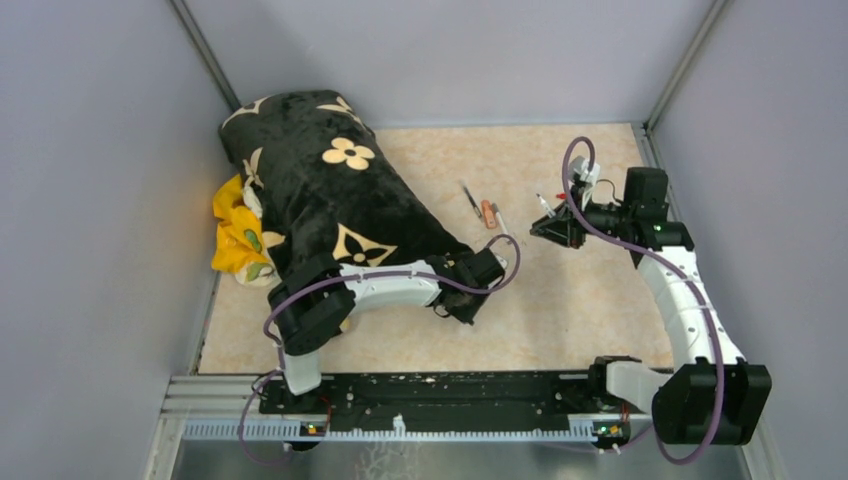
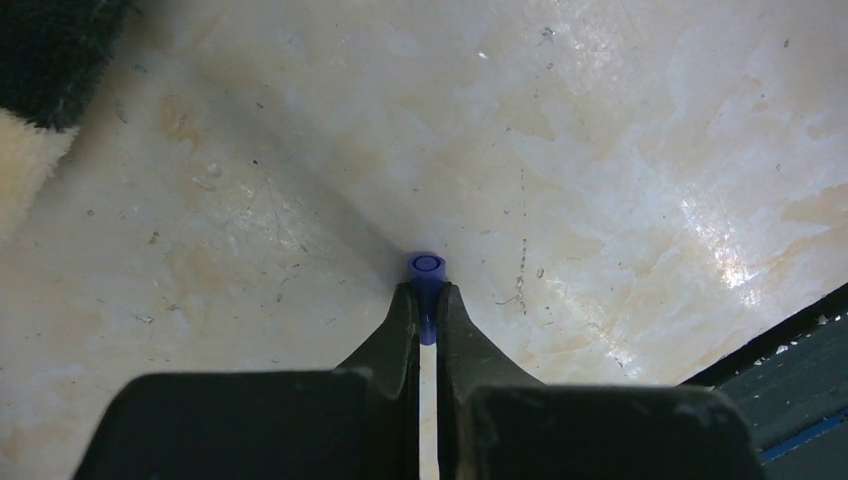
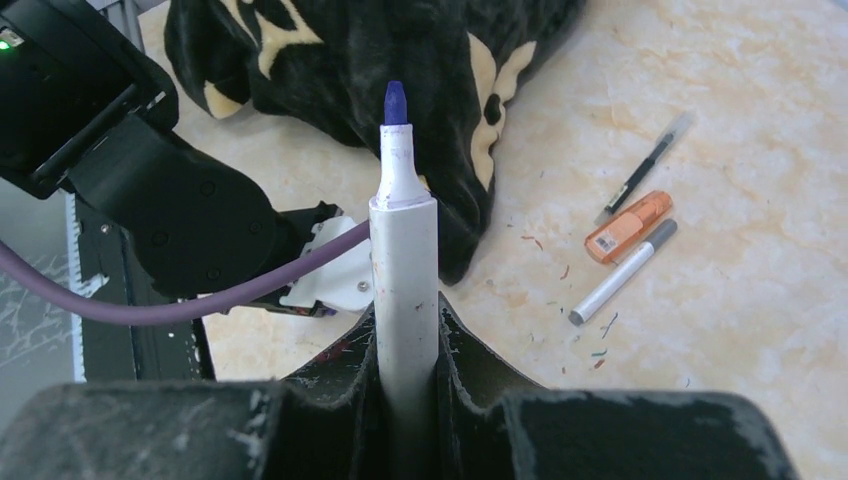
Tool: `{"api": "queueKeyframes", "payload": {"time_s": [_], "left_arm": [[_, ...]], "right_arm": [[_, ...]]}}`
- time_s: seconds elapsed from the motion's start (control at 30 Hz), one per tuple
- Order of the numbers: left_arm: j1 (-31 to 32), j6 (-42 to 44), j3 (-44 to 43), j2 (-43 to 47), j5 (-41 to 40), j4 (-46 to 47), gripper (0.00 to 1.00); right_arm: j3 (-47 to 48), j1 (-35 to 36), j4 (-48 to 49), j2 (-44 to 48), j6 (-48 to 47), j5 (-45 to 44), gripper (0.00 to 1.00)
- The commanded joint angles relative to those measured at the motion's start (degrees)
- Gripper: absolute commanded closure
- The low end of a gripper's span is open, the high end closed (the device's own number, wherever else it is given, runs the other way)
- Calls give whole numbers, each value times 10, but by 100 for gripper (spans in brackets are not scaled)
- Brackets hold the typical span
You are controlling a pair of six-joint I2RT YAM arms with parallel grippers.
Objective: Insert the pens into the pen caps
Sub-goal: Insert the pen cap onto the pen.
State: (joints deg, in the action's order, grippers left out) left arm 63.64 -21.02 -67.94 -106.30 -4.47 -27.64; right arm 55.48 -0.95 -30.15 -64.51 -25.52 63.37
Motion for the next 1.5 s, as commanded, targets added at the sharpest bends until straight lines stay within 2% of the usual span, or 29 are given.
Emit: {"api": "queueKeyframes", "payload": {"time_s": [0.0, 0.17, 0.37, 0.5, 0.6, 0.7, 0.8, 0.87, 1.03, 1.3, 1.47], "left_arm": [[5, 12, 35, 27, -25, 77, 100], [5, 52, 58, 89, -85, 134, 100], [4, 107, 115, 208, -99, 265, 100], [4, 151, 181, 288, -90, 401, 100], [4, 157, 236, 341, -92, 507, 100], [1, 144, 283, 380, -85, 597, 100], [0, 110, 311, 403, -75, 662, 100], [-1, 82, 331, 416, -75, 713, 100], [0, 33, 369, 424, -136, 848, 100], [0, -21, 364, 412, -199, 938, 100], [0, -57, 352, 398, -228, 946, 100]], "right_arm": [[-22, -4, 50, 41, -2, 51, 100], [-59, -4, 63, 68, -39, 74, 100], [-66, -3, 32, 65, -108, 102, 100], [-34, 6, 15, 44, -107, 84, 100], [12, 51, -36, 15, -141, 59, 100], [28, 88, -34, -3, -139, 62, 100], [-12, 102, 58, 1, -59, 114, 100], [-36, 113, 77, 3, -48, 126, 100], [-50, 135, 125, -4, 23, 155, 100], [-58, 147, 168, -9, 79, 107, 100], [-60, 153, 169, -6, 81, 108, 100]]}}
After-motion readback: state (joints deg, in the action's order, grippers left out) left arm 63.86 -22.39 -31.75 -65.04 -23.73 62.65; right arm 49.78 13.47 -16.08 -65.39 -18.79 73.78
